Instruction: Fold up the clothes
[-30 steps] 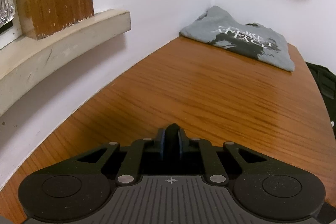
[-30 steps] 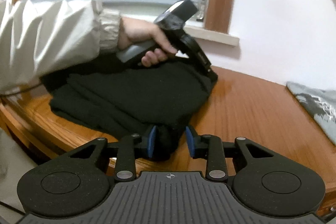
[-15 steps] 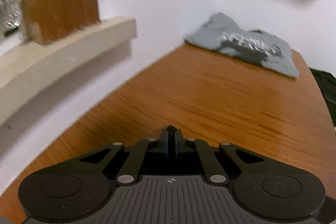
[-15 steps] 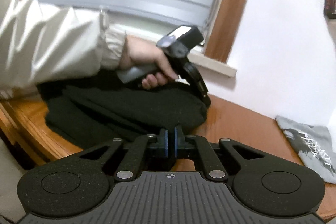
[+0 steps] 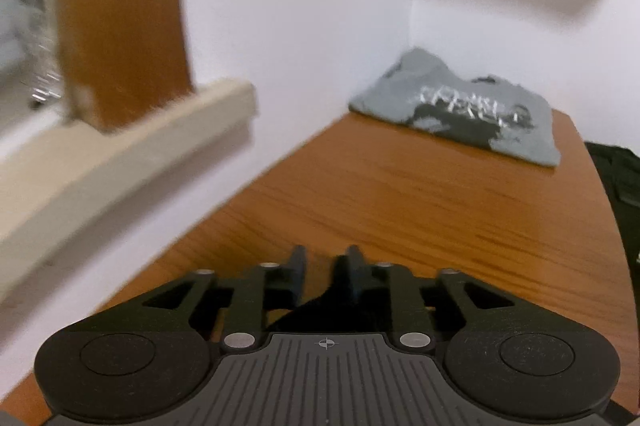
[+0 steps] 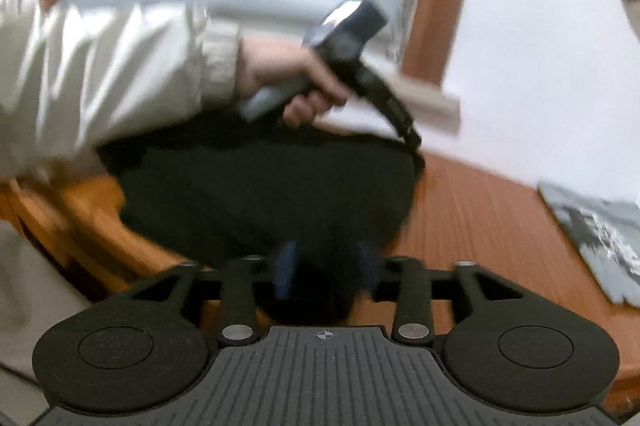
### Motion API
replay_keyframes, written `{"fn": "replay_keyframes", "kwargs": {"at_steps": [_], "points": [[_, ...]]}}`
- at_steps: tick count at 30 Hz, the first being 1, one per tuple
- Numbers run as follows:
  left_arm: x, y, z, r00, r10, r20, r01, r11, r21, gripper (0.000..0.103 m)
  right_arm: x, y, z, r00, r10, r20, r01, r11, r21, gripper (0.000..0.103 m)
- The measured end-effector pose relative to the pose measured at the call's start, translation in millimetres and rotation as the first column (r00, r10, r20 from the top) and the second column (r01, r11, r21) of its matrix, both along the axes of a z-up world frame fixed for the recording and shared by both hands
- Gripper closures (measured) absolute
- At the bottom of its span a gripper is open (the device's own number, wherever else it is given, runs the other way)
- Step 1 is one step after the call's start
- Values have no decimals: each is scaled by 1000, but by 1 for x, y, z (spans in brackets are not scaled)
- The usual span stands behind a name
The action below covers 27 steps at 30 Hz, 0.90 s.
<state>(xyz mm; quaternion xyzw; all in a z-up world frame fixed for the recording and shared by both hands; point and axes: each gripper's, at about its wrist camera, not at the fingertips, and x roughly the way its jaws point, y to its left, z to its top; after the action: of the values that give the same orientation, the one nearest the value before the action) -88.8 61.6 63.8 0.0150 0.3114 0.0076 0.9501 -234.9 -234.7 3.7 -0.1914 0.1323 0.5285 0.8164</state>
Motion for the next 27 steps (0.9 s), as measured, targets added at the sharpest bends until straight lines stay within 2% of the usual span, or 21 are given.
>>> {"fn": "replay_keyframes", "kwargs": {"at_steps": [3,5,7,8,10,12,14,16,19,22,24,27], "points": [[-31,5,5,1000,8,14,-7,1000,-10,59,4,16,-6,999,27,-27,-26,998,54,51],[-51,7,-1,1000,3,-5,-3,1000,1,55,7,30,-14,998,42,-43,-39,997,73,51],[-70,9,-7,1000,-3,-26,3,1000,13,53,14,45,-28,992,83,-91,-79,995,54,51],[-78,9,-14,999,-15,-50,16,1000,19,53,16,52,-37,993,87,-80,-86,996,13,52],[-85,10,-26,997,-19,-72,21,999,37,53,24,50,-43,993,83,-86,-82,996,19,52],[-87,14,-34,998,-11,-60,12,1000,22,53,32,48,-44,994,68,-83,-66,998,16,52],[-82,16,-36,999,13,-44,-13,1000,-2,53,38,48,-43,997,38,-66,-38,999,-1,52],[-70,15,-37,998,47,-31,-47,999,-14,52,43,40,-41,1000,-18,-5,18,1000,-23,52],[-44,9,-39,994,108,-17,-108,994,-20,51,71,25,-37,993,-112,35,113,993,-41,52],[-11,-1,-39,987,160,-13,-160,986,-52,49,111,1,-38,971,-238,-7,238,971,9,52],[5,-7,-37,986,167,-8,-167,983,-71,44,123,-17,-39,967,-249,-49,251,967,43,52],[13,-16,-31,994,109,19,-108,992,-70,40,131,-46,-31,962,-234,-141,252,959,127,52]]}}
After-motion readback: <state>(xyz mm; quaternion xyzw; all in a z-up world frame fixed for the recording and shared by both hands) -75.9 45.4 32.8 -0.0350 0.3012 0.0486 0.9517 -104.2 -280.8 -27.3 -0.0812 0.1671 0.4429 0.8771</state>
